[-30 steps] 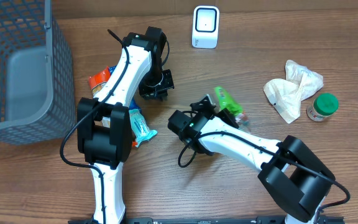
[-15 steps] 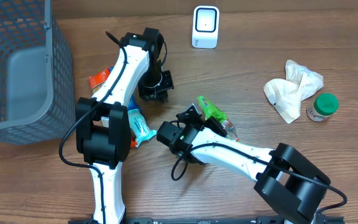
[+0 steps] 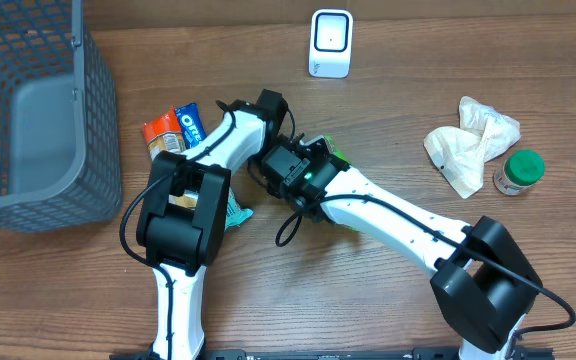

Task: Scan the item barcode

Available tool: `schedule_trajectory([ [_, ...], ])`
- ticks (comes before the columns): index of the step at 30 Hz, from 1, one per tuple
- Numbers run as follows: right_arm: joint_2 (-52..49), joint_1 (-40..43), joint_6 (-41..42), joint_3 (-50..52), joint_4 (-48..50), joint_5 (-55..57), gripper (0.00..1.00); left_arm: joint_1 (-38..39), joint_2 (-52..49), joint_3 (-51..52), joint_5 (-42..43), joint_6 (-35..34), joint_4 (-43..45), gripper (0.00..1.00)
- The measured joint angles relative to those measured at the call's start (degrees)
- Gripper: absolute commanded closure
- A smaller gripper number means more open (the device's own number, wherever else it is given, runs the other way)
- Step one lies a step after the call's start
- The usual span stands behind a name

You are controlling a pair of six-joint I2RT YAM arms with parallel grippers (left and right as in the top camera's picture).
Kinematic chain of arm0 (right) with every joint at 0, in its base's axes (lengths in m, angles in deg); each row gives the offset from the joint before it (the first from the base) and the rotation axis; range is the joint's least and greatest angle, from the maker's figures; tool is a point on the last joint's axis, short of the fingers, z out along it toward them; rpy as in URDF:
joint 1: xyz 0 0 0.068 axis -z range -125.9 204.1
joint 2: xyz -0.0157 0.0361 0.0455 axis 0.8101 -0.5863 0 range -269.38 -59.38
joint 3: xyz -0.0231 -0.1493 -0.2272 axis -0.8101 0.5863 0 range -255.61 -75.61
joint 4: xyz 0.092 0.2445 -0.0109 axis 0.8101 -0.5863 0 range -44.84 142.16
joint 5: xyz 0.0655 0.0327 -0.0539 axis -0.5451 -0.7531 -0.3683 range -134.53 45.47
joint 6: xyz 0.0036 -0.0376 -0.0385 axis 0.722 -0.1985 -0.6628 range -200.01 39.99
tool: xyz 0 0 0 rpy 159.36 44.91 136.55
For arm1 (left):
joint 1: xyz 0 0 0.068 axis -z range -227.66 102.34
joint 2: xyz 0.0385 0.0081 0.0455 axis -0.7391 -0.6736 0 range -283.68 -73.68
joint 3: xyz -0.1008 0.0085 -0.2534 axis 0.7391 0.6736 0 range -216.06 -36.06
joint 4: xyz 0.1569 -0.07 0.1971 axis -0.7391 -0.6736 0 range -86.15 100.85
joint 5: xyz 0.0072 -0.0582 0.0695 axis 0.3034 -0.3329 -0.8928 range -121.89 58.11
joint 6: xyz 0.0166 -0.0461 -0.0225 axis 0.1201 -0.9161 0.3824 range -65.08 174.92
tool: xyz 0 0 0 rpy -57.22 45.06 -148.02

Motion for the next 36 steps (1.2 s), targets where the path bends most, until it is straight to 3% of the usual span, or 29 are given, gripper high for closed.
schedule_trajectory([
  [13,0.00,2.60,0.20,-0.44,-0.35,-8.96,0.96,0.00,0.00,0.74,5.97,-1.36,4.28,0.96],
  [24,0.00,2.60,0.22,-8.11,-2.43,-16.63,0.94,-0.07,0.00,0.74,7.19,-2.64,5.14,0.96],
  [26,0.02,2.60,0.44,-8.72,-0.74,-19.41,0.84,-0.13,0.00,0.74,7.17,-2.91,5.11,0.96],
  [27,0.02,2.60,0.76,-8.87,-0.02,-20.79,0.72,-0.13,0.00,0.74,7.13,-2.99,5.14,0.96],
  [28,0.02,2.62,0.85,-8.94,0.79,-22.47,0.41,-0.26,0.00,0.74,7.13,-3.13,5.22,0.96],
  [29,0.04,2.62,1.07,-8.98,1.55,-24.06,0.00,-0.33,0.00,0.74,7.08,-3.30,5.33,0.96],
  [36,0.24,2.62,3.19,-9.03,2.60,-29.90,0.00,-0.66,0.00,0.74,7.19,-4.07,5.53,0.96],
])
